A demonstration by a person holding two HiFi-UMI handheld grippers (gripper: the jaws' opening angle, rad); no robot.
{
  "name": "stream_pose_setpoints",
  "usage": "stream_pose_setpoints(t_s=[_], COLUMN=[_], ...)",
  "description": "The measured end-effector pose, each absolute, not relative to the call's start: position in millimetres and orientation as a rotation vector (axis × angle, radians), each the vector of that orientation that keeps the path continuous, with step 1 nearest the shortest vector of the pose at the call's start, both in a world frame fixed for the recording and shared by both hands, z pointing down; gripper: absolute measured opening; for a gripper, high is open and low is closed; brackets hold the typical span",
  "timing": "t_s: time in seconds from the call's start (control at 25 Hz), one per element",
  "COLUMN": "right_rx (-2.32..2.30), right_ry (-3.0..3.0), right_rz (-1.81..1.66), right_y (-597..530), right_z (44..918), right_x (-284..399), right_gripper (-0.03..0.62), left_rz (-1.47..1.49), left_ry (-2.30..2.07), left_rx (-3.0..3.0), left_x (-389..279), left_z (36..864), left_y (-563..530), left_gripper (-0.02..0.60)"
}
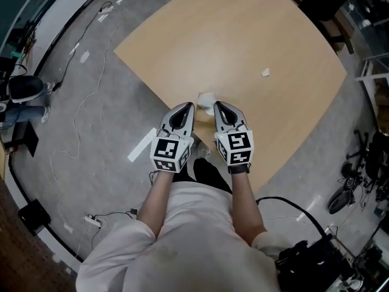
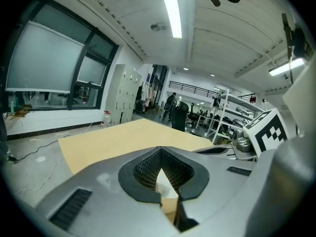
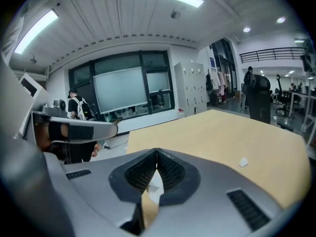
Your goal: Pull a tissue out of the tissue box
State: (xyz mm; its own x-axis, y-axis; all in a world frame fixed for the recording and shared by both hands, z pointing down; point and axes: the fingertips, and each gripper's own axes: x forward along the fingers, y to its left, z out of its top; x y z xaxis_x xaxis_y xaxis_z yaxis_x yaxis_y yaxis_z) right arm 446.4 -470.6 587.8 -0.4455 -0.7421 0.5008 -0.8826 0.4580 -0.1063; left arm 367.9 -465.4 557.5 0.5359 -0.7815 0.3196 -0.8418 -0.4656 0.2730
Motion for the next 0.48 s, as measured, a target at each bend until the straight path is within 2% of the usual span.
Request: stream_pose_setpoints(t_s=[0.28,0.48], right_rx=[1.306,1.302], right_ry=[-2.224,-2.134], right_rz=[0.547,0.57], right_y=[-484,-487], right_z=[633,656], right_x=[423,429], right_gripper=[0.013,0.111], left_rz=[0.255,0.276], left_ry=[-1.287,-1.254], left_rx=[2.337,2.331], left_x=[353,356], left_z=[587,597], left_y=[-485,-492], left_gripper=[0.0,0.0])
